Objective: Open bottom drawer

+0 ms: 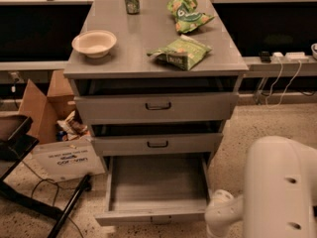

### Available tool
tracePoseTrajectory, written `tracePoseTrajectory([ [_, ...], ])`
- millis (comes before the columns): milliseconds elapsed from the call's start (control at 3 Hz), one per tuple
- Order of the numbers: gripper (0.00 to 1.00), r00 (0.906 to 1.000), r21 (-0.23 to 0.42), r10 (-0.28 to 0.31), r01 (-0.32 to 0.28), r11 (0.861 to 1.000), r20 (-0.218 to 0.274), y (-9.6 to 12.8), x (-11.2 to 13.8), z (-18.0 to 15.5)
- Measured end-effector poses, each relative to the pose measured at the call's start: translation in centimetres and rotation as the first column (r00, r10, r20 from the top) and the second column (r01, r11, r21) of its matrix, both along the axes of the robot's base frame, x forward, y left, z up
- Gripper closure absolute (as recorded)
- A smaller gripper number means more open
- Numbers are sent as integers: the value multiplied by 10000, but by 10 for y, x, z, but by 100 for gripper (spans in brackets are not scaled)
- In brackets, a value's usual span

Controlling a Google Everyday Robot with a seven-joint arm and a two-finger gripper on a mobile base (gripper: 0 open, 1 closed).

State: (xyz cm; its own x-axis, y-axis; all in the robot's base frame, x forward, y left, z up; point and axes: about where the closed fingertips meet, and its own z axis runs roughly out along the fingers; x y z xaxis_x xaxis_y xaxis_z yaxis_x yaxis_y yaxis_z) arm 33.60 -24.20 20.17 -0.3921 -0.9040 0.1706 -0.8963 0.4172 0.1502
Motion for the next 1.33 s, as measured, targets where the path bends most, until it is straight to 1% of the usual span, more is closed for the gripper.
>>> tracePoseTrajectory([
  [333, 72, 9939, -170, -918, 909, 9957, -609, -29, -56, 2],
  [667, 60, 9939, -155, -921, 913, 9957, -602, -29, -58, 2],
  [1000, 37, 9999, -82, 137, -137, 9999, -7, -6, -36, 11],
  [1333, 14, 9740, 79, 1990, -2010, 9796, 1085, 37, 11, 25],
])
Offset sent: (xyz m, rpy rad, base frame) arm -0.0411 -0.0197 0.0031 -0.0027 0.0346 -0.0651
